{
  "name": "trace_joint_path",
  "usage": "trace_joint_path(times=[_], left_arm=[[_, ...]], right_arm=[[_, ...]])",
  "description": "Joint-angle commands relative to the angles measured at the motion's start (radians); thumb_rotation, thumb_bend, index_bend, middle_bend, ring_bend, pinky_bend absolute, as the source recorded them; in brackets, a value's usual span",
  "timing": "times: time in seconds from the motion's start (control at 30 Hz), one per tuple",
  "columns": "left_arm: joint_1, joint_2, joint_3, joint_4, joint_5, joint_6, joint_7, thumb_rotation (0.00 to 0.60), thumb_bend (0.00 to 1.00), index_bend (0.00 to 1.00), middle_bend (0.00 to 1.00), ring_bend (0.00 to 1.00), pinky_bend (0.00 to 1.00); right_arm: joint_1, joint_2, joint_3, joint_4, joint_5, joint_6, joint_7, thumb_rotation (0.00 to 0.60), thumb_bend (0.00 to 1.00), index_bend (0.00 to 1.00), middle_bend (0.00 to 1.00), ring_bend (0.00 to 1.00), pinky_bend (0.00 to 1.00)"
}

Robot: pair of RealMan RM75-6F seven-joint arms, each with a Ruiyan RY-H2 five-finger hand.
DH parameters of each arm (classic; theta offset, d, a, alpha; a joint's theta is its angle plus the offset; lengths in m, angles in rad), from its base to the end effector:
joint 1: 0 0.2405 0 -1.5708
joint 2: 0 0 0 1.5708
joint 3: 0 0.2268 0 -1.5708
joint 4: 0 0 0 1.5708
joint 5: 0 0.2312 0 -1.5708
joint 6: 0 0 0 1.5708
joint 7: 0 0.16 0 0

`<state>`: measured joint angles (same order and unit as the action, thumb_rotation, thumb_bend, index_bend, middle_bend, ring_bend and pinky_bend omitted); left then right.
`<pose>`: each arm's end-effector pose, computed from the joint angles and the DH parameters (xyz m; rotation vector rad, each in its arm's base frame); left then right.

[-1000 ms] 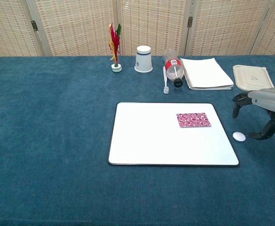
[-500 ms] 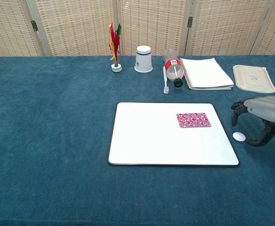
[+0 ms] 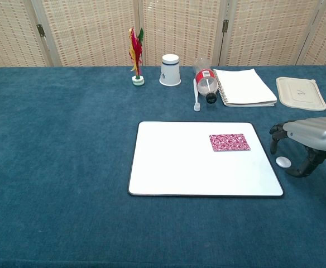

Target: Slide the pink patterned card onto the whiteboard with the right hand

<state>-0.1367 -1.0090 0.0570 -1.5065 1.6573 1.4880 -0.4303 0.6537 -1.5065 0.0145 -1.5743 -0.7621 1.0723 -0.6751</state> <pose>-0.3058 0.1881 0.1479 -1.5178 -1.0895 -1.0784 -0.2133 -0.2912 -0.0444 1.7771 -1.0071 0.4365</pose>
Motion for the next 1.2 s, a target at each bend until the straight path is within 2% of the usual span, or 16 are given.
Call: trace_joint_path(times=[0.03,0.63,1.0,1.2], left_arm=[[0.0,0.0,0.001,0.0,0.001,-0.001,0.001,0.6,0.25,0.1,0.03,0.02,0.18],[-0.004,-0.001,-0.003,0.003,-0.011,-0.014,-0.004,0.6,0.25,0.1,0.03,0.02,0.18],[-0.008,-0.004,-0.004,0.001,-0.017,-0.026,0.004,0.6,0.25,0.1,0.03,0.02,0.18],[-0.006,-0.004,-0.003,-0.001,-0.015,-0.021,0.004,0.6,0.25,0.1,0.03,0.02,0.18]], right_arm=[[-0.002,-0.002,0.002,0.003,0.0,0.001,-0.001,0.6,0.26,0.37,0.1,0.0,0.0],[-0.002,-0.024,0.015,0.035,0.006,-0.018,-0.017,0.6,0.26,0.39,0.11,0.0,0.0],[-0.009,-0.035,0.016,0.049,0.004,-0.004,-0.035,0.6,0.33,0.48,0.15,0.0,0.0],[-0.025,-0.004,0.028,-0.002,-0.034,0.034,-0.014,0.6,0.35,0.49,0.16,0.0,0.0]])
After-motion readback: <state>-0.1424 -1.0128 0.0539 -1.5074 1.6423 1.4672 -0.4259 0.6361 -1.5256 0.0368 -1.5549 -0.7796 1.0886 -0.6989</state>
